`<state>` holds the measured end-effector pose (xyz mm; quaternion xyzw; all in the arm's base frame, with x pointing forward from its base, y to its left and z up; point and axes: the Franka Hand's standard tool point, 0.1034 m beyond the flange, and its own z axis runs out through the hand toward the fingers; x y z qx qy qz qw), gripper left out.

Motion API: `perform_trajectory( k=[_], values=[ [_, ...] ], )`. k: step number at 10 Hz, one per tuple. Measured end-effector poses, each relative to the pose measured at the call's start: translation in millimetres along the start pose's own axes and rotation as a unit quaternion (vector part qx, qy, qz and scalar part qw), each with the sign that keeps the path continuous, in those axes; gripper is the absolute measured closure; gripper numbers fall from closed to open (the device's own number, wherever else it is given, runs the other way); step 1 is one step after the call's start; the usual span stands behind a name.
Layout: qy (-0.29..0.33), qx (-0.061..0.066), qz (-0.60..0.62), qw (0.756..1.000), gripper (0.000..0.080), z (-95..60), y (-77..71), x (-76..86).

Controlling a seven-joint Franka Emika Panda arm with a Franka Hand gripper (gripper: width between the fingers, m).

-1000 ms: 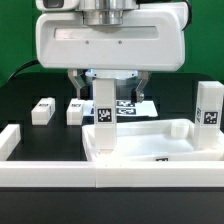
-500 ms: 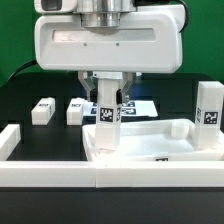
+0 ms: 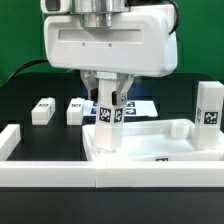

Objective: Assemble desk

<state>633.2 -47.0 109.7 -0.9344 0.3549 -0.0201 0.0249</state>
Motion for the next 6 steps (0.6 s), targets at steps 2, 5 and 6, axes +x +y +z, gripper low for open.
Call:
perform_trajectory(
  k=[2,5,6],
  values=[
    [-0.001,0.002,0.043,0.999,0.0509,0.1,0.1,0.0],
    [-0.003,0.004,0.133,0.991,0.0509,0.4,0.3,0.2],
    [-0.004,0.005,0.169,0.986,0.0509,0.6,0.2,0.1]
  ],
)
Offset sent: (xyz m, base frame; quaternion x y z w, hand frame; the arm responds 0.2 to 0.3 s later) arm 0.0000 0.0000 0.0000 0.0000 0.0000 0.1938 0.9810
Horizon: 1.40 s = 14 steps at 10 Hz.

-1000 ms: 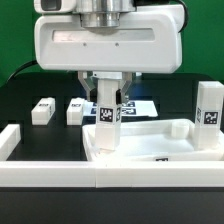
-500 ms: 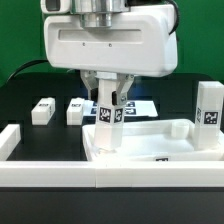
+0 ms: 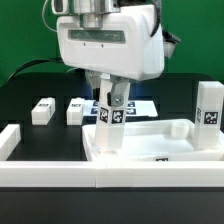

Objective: Assemble desk

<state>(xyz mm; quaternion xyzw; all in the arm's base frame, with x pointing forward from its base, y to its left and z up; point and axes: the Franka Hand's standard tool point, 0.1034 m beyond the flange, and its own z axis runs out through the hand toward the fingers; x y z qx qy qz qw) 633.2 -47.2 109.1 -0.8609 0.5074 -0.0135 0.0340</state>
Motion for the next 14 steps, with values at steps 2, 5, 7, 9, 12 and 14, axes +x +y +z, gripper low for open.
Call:
perform_trajectory(
  k=[2,5,7,9,12,14],
  values=[
    [-0.002,0.002,0.047,0.999,0.0509,0.1,0.0,0.0],
    [-0.005,0.004,0.128,0.992,0.0509,0.4,-0.2,-0.2],
    [-0.007,0.004,0.192,0.981,0.0509,0.5,-0.2,-0.3],
    [-0.007,0.004,0.191,0.982,0.0408,0.6,-0.3,-0.5],
    [-0.007,0.005,0.081,0.997,0.0187,-3.7,-0.9,1.1],
    [-0.005,0.009,-0.018,1.0,0.0157,-10.9,-6.9,-8.7]
  ],
)
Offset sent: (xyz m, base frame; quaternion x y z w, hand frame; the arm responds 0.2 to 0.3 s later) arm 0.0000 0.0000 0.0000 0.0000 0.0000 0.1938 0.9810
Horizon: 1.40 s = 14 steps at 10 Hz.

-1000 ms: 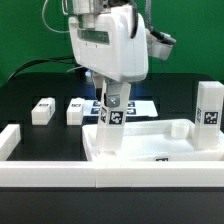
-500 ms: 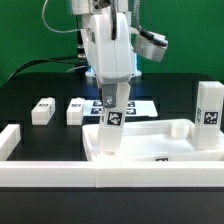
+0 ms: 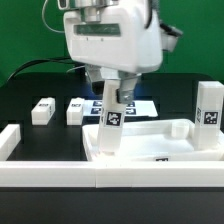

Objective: Assemble desk

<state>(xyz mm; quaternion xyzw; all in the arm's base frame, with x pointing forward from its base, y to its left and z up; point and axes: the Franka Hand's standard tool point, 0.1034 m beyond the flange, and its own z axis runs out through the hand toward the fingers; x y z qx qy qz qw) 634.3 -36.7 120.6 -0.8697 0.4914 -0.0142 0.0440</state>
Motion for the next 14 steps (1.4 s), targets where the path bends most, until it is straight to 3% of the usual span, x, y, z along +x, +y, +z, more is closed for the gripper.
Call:
perform_trajectory(
  k=[3,4,5,6,9,11,14],
  values=[
    [0.0,0.0,-0.108,0.994,0.0151,2.1,1.5,1.2],
    [0.005,-0.007,-0.178,0.984,0.0151,2.5,1.6,1.2],
    [0.014,-0.018,-0.298,0.954,0.0151,3.6,0.5,0.1],
    [0.017,-0.017,-0.36,0.933,0.0151,7.0,4.4,1.8],
    [0.017,-0.016,-0.347,0.938,0.0175,6.9,3.3,0.9],
    [0.017,-0.013,-0.28,0.96,0.0502,7.2,3.4,0.7],
    [0.02,-0.011,-0.159,0.987,0.0503,7.9,5.4,3.7]
  ],
)
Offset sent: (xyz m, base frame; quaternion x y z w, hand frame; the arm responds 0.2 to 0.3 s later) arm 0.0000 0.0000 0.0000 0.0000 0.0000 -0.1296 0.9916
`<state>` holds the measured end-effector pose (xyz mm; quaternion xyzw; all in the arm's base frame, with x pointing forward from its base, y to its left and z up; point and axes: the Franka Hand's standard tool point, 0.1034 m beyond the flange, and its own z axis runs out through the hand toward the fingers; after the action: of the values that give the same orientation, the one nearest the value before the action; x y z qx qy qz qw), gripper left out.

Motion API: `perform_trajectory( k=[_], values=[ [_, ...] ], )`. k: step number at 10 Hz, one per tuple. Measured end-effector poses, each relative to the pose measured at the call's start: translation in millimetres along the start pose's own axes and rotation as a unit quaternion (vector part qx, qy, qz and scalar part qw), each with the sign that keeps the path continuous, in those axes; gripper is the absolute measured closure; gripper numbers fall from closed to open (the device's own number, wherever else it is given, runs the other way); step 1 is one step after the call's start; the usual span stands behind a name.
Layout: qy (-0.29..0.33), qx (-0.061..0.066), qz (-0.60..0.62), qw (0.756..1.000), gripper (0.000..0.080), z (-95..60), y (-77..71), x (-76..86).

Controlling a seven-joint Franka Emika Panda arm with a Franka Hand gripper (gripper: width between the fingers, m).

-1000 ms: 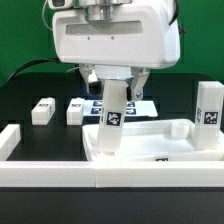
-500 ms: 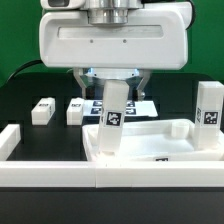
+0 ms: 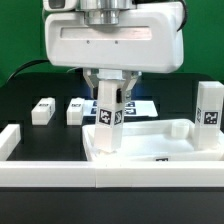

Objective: Assemble desk

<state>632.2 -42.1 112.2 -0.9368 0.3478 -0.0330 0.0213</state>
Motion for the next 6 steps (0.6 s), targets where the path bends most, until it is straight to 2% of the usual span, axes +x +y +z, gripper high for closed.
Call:
perform_trajectory(
  k=[1,2,4,6],
  values=[
    [0.0,0.001,0.046,0.999,0.0503,0.0,0.3,0.9],
    [-0.007,0.01,0.141,0.99,0.0503,0.5,2.6,2.8],
    [-0.023,0.031,0.298,0.954,0.0504,2.1,7.6,5.7],
    [-0.038,0.056,0.417,0.906,0.0504,2.4,13.2,7.5]
  ],
)
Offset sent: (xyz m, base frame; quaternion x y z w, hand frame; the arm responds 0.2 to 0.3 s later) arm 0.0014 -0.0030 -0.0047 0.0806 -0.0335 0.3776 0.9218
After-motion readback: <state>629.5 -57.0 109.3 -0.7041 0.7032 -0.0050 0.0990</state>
